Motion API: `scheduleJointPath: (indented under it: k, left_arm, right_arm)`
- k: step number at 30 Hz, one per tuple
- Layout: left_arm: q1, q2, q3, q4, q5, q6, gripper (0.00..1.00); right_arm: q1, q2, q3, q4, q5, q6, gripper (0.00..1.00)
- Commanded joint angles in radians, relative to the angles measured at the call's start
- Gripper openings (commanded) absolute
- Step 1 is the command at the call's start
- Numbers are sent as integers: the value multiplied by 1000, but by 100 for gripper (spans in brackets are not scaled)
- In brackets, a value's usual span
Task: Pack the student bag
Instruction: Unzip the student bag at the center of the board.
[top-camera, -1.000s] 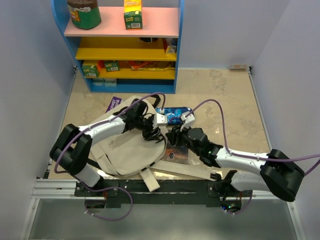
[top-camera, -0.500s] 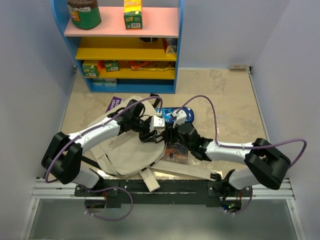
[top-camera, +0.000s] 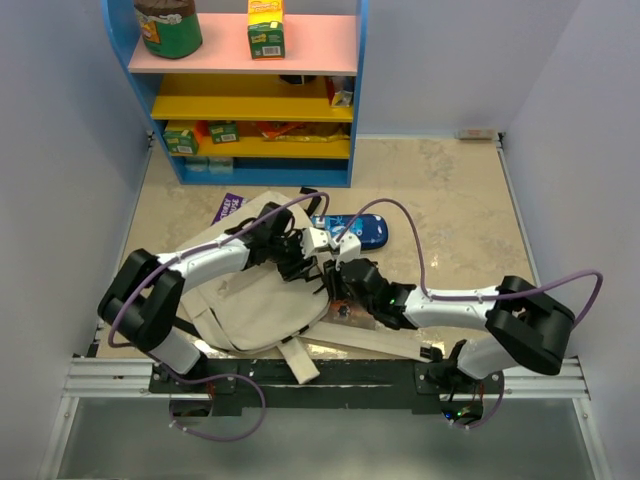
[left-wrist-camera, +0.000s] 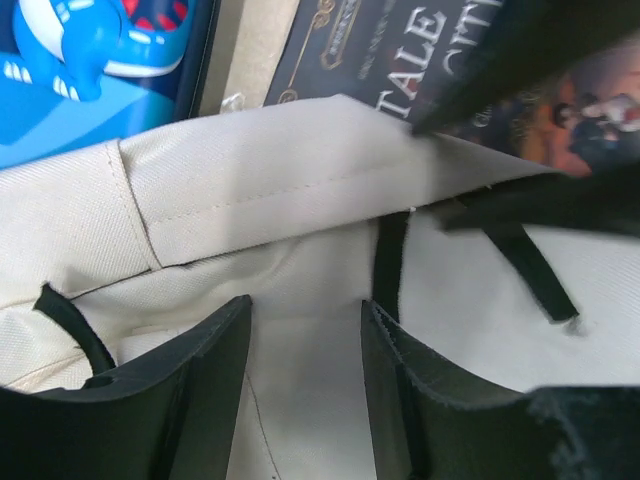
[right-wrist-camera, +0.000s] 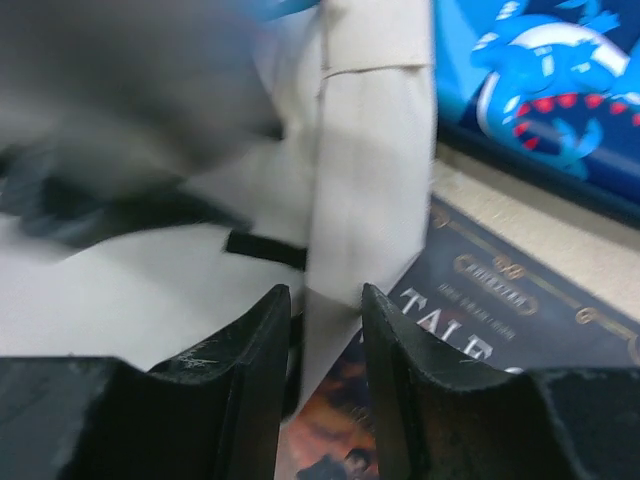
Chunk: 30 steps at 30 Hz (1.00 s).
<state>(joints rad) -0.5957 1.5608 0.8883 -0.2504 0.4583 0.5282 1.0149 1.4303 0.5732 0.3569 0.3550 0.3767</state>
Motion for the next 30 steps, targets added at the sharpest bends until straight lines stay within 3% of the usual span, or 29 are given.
scheduleJointPath:
  k: [1, 10, 17, 30]
  left_arm:
    - [-1, 54, 49, 76, -70, -53, 52]
    - [-7, 58, 43, 73, 11, -56, 54]
    - [-9, 47, 31, 5, 112, -22, 56]
    - [-12, 28, 61, -61, 168, 0, 60]
  right_arm:
    - [54, -59, -41, 2, 32, 33, 39]
    - [63, -87, -81, 39, 44, 62, 42]
    - [62, -77, -107, 45, 52, 82, 39]
    - [63, -157, -184, 56, 70, 143, 33]
